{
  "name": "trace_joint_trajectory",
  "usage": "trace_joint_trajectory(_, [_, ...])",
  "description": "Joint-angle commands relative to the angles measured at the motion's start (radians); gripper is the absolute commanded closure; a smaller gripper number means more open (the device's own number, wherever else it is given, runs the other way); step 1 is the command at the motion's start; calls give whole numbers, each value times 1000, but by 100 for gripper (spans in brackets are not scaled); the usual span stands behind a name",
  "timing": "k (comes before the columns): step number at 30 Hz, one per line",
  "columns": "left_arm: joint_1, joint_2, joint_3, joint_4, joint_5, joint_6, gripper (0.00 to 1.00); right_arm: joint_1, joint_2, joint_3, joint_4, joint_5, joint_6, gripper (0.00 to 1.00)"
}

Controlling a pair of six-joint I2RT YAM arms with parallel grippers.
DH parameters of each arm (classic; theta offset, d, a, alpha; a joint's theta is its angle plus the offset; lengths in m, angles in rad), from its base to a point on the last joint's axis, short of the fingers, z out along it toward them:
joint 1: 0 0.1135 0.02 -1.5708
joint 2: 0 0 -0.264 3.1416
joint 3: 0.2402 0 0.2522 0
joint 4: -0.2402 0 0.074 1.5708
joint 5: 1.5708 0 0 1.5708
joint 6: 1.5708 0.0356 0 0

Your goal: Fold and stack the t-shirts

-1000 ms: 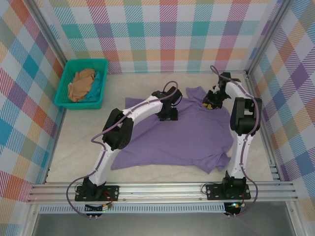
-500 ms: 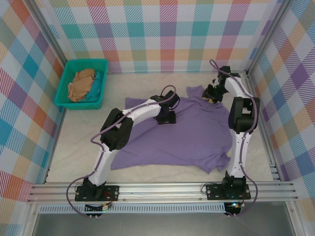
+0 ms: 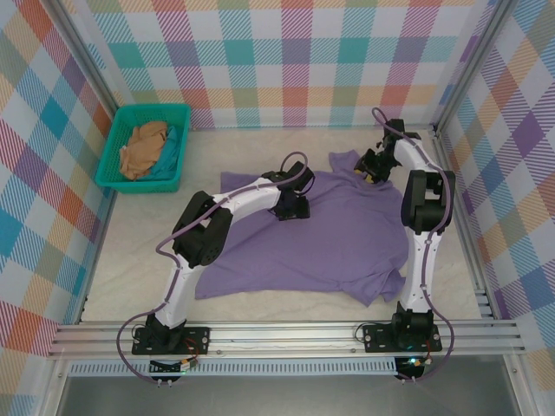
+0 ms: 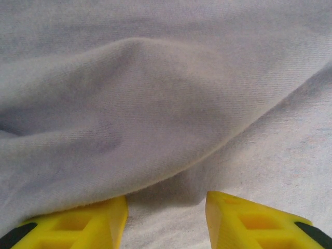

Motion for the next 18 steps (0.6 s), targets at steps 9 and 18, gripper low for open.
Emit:
trace_joint_trajectory(9, [-44, 49, -93, -23, 55, -33, 55, 7, 66, 0, 141, 4, 211, 73])
trace_joint_trajectory(18, [-81, 29, -188, 10, 56, -49, 55, 4, 124, 190, 106, 60, 251, 94])
